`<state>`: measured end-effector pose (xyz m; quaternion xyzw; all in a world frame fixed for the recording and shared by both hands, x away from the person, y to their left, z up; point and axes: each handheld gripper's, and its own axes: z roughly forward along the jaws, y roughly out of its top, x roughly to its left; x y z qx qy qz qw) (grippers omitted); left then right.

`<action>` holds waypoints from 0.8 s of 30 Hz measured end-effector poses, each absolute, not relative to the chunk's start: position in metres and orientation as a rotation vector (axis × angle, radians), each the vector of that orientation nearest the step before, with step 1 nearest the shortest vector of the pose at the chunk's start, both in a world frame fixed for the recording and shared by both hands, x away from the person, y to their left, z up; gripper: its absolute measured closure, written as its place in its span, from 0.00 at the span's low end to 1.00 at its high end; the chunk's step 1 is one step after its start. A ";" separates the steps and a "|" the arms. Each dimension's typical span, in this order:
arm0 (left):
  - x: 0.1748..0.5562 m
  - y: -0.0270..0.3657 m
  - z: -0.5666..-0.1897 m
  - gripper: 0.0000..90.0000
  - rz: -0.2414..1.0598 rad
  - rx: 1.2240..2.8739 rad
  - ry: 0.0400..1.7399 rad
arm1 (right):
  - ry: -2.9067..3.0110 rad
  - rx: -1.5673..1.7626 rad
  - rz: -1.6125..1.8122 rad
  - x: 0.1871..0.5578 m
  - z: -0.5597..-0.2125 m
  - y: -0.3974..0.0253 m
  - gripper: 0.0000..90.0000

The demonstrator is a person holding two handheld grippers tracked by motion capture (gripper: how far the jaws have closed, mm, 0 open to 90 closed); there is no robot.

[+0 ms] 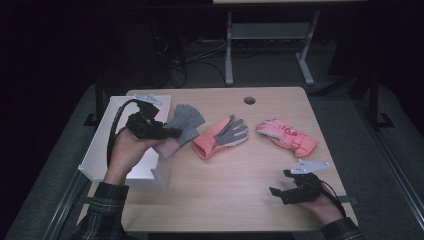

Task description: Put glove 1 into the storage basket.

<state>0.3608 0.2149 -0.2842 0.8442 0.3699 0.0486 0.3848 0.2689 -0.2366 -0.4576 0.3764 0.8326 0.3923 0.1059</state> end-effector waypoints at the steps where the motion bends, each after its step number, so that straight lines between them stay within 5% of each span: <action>1: 0.361 0.215 -0.284 0.73 0.124 2.151 0.942 | 2.453 1.109 1.156 0.269 -0.458 -0.237 0.16; 24: 0.388 0.301 -0.313 0.73 0.302 2.041 1.277 | 2.451 1.114 1.153 0.269 -0.458 -0.237 0.16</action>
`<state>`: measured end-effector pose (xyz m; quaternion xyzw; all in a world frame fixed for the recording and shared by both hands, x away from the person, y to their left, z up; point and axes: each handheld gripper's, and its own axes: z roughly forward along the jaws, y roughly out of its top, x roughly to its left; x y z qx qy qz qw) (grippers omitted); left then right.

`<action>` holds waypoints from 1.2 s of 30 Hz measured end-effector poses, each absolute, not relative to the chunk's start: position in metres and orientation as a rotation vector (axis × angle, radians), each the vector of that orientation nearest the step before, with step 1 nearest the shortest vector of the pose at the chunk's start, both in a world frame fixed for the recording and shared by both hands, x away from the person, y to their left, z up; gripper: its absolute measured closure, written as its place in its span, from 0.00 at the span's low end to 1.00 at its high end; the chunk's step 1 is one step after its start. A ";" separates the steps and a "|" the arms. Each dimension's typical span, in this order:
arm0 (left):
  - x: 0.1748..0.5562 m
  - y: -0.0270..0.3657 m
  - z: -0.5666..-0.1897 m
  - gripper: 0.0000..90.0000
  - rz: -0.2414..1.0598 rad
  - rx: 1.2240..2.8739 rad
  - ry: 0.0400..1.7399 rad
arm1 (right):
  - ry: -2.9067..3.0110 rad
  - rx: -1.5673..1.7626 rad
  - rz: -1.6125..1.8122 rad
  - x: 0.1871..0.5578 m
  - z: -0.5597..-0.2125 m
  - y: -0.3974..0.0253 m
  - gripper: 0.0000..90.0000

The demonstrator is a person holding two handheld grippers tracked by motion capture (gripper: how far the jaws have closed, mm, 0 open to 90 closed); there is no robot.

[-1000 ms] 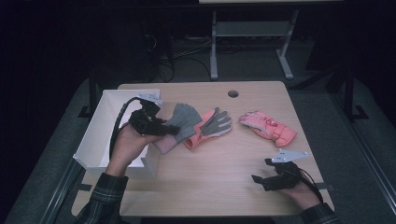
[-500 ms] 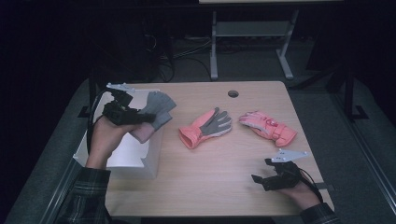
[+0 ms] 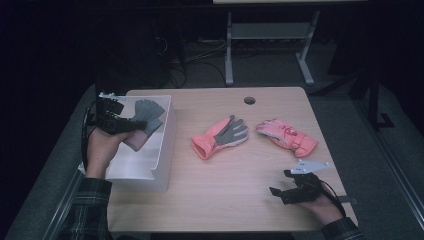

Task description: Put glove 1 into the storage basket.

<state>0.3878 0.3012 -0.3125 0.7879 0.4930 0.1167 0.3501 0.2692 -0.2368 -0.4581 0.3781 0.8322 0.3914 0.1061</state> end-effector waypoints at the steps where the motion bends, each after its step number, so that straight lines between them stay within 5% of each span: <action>1: 0.389 0.304 -0.316 0.73 0.311 2.039 1.291 | 2.451 1.114 1.153 0.269 -0.458 -0.237 0.16; 31: 0.415 0.332 -0.417 0.71 0.280 2.166 1.575 | 2.452 1.123 1.149 0.270 -0.459 -0.238 0.16; 36: 0.417 0.329 -0.423 0.63 0.289 2.199 1.601 | 2.453 1.122 1.147 0.270 -0.459 -0.238 0.16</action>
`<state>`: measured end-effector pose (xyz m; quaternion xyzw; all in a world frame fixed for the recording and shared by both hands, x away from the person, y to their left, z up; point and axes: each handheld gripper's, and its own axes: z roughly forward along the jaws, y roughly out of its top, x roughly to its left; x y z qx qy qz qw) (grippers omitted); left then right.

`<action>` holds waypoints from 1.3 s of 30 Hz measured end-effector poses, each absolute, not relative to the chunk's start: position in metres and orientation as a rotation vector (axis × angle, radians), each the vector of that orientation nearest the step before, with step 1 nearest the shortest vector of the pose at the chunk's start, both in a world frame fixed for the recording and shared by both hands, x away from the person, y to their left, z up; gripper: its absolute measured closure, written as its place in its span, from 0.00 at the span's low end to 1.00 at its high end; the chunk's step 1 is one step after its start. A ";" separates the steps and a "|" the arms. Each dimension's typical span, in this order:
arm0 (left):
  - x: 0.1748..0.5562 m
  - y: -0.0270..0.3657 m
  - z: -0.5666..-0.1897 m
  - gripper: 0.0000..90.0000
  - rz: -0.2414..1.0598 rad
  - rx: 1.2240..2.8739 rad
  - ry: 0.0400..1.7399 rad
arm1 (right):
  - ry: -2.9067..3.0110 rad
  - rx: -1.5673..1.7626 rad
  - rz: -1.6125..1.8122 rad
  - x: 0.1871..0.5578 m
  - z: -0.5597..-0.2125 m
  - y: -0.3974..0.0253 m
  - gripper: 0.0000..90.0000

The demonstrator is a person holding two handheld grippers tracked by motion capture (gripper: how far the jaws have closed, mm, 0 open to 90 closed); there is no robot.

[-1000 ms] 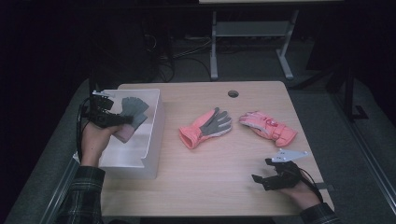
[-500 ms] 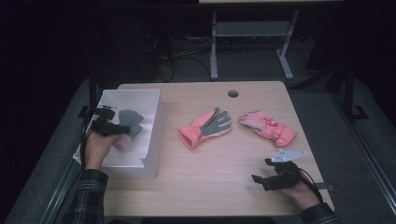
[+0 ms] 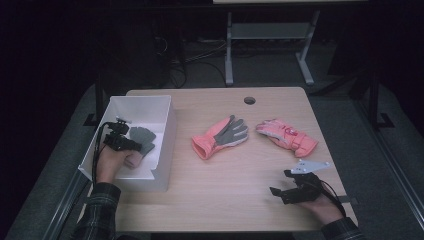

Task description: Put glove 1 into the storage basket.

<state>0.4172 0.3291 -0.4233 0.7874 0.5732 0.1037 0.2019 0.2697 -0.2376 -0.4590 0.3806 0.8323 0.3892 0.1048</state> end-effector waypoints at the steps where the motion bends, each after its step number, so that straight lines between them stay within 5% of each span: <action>1: 0.418 0.328 -0.424 0.60 0.283 2.204 1.613 | 2.453 1.122 1.146 0.270 -0.459 -0.238 0.16; 14: 0.416 0.316 -0.411 0.19 0.433 2.205 1.679 | 2.448 1.124 1.151 0.269 -0.458 -0.238 0.16; 39: 0.399 0.300 -0.328 0.15 0.358 2.084 1.310 | 2.455 1.122 1.147 0.270 -0.459 -0.237 0.16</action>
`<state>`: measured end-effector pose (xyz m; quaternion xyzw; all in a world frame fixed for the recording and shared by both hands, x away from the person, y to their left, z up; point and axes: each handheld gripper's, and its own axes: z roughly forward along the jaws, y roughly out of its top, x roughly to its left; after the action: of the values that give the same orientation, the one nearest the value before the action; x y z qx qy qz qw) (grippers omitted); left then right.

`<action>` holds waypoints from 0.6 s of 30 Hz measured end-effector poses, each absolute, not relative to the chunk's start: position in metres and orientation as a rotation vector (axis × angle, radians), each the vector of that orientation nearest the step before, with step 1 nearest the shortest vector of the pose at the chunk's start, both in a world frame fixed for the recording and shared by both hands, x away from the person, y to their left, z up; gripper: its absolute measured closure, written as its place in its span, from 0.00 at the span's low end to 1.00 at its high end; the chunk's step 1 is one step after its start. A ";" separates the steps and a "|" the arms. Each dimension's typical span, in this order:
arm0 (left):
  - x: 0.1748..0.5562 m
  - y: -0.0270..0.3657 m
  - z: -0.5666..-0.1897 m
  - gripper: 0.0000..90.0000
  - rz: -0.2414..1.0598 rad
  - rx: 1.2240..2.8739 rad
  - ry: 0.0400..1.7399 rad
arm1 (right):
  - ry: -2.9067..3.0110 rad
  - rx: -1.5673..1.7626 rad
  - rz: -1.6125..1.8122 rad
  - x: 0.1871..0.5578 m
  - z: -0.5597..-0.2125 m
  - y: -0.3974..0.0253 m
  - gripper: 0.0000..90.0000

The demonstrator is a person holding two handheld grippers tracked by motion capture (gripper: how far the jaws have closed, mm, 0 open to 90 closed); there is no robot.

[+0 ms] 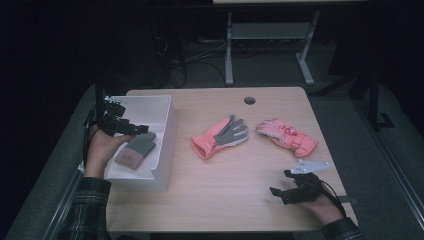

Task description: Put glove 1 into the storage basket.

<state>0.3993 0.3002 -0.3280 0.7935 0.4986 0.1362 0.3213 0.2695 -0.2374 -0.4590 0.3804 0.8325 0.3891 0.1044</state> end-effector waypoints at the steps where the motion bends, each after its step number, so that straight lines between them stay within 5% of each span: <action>1: 0.398 0.294 -0.324 0.15 0.349 2.086 1.279 | 2.455 1.123 1.146 0.270 -0.459 -0.237 0.16; 18: 0.381 0.230 -0.296 0.15 0.306 2.111 1.042 | 2.461 1.122 1.142 0.270 -0.460 -0.237 0.16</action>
<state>0.3807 0.2298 -0.2965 0.8246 0.4070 0.1194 0.3743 0.2697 -0.2366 -0.4596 0.3803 0.8338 0.3869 0.1025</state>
